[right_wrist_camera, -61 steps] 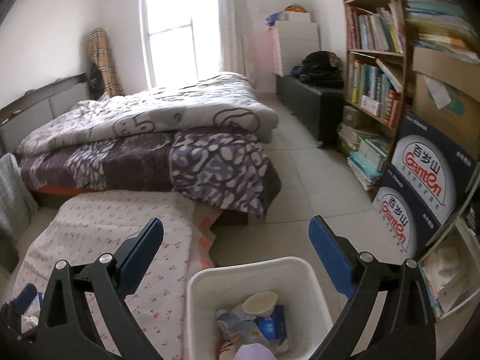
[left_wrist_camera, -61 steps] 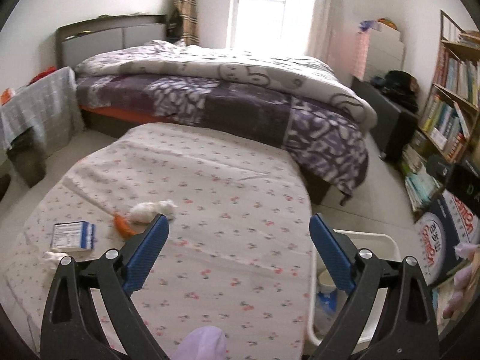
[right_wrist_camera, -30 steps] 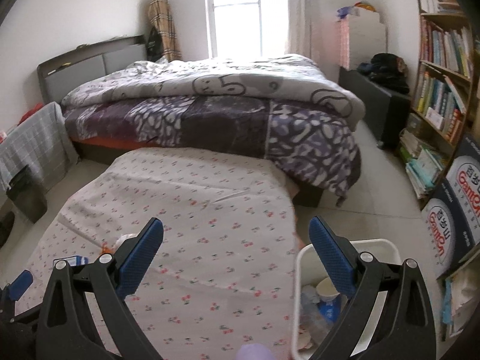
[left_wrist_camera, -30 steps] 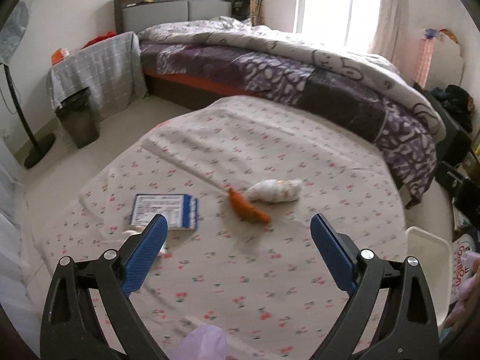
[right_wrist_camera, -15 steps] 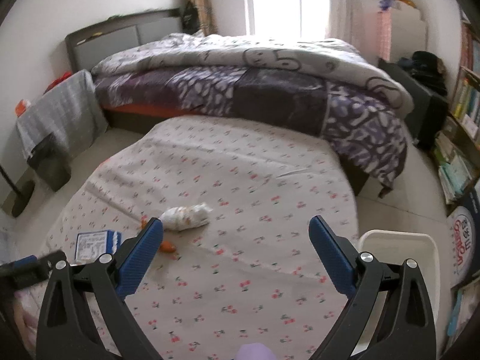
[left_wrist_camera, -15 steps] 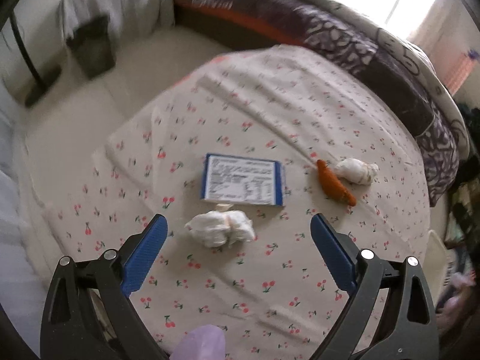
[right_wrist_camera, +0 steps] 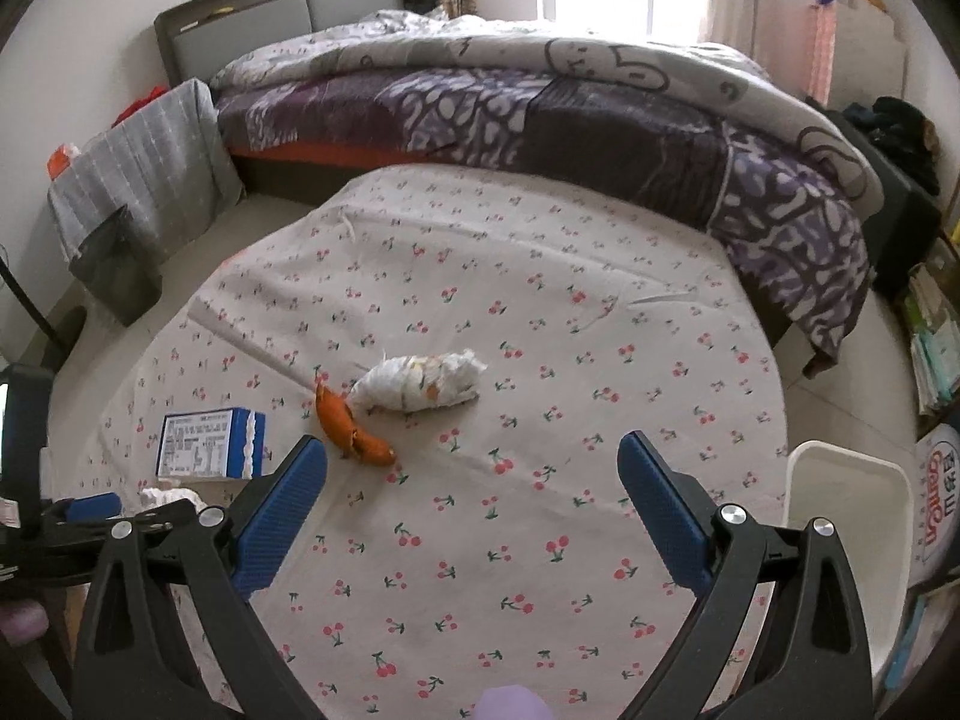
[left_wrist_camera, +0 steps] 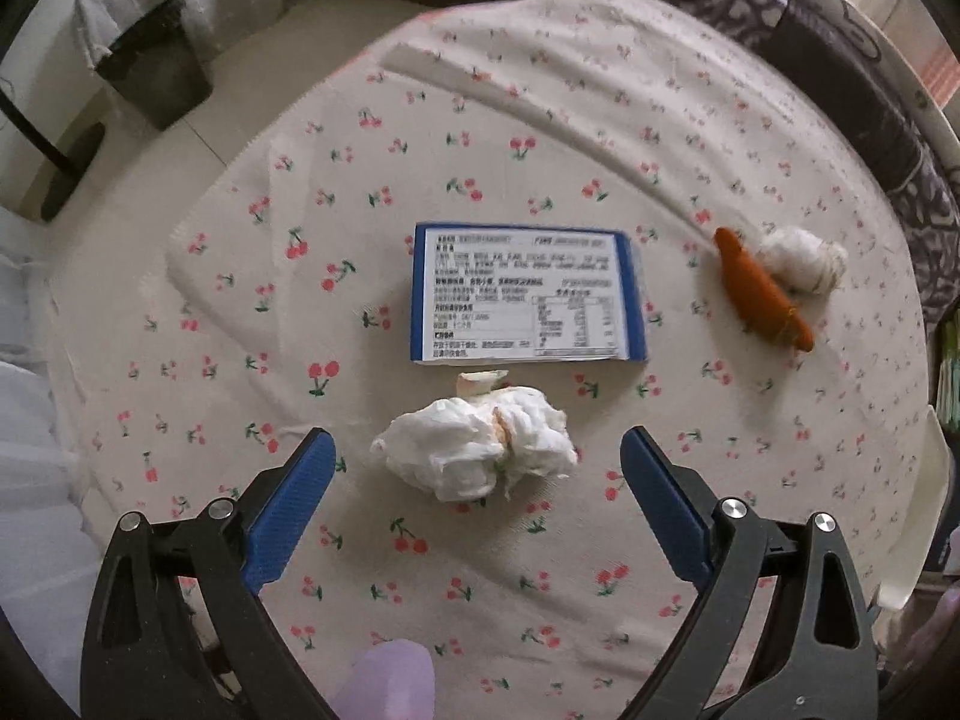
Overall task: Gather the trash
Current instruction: 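Grasp the white tissue wad with the left gripper while the right approaches the card, then grasp the blue-edged card with the right gripper while the left lifts the tissue, then carry the tissue wad and blue-edged card over the white bin with both grippers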
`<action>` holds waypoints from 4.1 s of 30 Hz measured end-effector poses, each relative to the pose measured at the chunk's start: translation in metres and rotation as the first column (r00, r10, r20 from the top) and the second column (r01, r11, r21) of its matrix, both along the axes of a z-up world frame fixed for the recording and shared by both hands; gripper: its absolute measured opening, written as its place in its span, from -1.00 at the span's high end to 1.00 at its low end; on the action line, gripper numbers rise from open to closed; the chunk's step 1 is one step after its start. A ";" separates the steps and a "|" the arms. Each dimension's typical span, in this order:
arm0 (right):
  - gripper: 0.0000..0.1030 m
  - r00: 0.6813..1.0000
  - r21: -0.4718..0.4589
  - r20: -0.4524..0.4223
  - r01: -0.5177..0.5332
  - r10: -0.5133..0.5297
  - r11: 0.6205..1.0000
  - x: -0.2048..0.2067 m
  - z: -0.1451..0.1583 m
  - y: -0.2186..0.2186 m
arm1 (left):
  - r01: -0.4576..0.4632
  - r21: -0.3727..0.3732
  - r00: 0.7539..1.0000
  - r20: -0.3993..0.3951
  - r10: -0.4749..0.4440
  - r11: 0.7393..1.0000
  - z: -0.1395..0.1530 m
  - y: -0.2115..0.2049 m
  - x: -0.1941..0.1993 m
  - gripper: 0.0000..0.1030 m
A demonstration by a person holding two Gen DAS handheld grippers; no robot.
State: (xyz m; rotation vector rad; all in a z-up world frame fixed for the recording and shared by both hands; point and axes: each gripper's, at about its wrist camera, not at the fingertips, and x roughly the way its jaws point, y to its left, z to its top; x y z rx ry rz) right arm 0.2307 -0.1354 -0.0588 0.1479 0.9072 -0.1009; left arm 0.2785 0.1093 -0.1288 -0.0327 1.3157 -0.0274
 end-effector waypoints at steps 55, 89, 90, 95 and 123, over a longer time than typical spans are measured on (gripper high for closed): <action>-0.16 0.707 -0.125 -0.069 -0.706 0.703 0.697 0.080 -0.016 0.252 | -0.276 -0.309 0.809 0.436 0.393 0.910 0.179 0.149 -0.072 -0.02; -0.17 0.916 -0.099 0.359 -0.152 0.177 0.983 -0.033 0.099 0.077 | -0.141 -0.163 0.726 0.653 0.214 0.976 0.191 0.042 -0.091 -0.02; -0.17 0.918 -0.099 0.360 -0.140 0.167 0.985 -0.034 0.098 0.071 | -0.131 -0.161 0.731 0.650 0.205 0.978 0.189 0.036 -0.090 -0.02; -0.17 0.930 -0.084 0.355 -0.073 0.099 0.994 -0.043 0.089 0.036 | -0.091 -0.153 0.753 0.636 0.168 0.984 0.181 0.012 -0.084 -0.02; -0.17 0.914 0.004 0.341 0.234 -0.221 0.972 -0.091 0.084 -0.122 | 0.133 -0.084 0.803 0.593 -0.057 0.988 0.141 -0.119 -0.078 -0.02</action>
